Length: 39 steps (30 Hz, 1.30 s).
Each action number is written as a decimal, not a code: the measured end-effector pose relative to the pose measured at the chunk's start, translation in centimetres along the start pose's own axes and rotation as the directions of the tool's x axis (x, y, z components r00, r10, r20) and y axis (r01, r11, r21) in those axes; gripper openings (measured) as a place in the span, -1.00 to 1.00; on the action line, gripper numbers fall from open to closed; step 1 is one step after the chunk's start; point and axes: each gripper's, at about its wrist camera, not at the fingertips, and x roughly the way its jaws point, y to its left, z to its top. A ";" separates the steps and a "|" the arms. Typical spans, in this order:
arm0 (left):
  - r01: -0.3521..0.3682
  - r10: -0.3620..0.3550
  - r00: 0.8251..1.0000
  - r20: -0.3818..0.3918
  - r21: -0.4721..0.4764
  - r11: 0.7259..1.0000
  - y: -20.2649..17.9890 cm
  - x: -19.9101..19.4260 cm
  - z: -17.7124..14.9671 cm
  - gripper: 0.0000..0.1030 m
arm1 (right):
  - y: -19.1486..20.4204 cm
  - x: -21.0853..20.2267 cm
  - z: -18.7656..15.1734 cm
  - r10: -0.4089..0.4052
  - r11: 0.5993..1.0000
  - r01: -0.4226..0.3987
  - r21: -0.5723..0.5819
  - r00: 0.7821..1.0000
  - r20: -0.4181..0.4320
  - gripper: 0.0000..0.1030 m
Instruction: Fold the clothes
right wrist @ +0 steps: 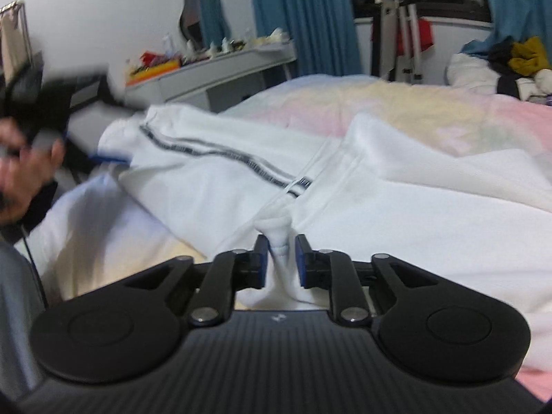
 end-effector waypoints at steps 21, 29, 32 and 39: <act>-0.152 0.175 0.980 0.094 -0.213 0.965 4.3 -1.9 2.0 0.50 | -9.0 2.4 0.3 -0.422 0.878 0.429 0.212 0.903 -0.081 -0.05; -0.150 0.200 0.956 0.213 -0.228 0.962 5.1 1.5 5.1 0.10 | -8.0 2.8 -0.1 -0.440 0.876 0.444 0.187 0.896 -0.065 -0.05; -0.168 0.211 0.941 0.266 -0.176 0.970 4.2 1.5 5.3 -0.45 | -8.0 2.8 -0.1 -0.442 0.877 0.445 0.181 0.895 -0.063 -0.05; -0.181 0.080 0.866 0.494 0.160 0.970 -6.9 -1.9 2.0 -0.63 | -9.2 1.1 0.6 -0.368 0.879 0.357 0.315 0.930 -0.026 -0.05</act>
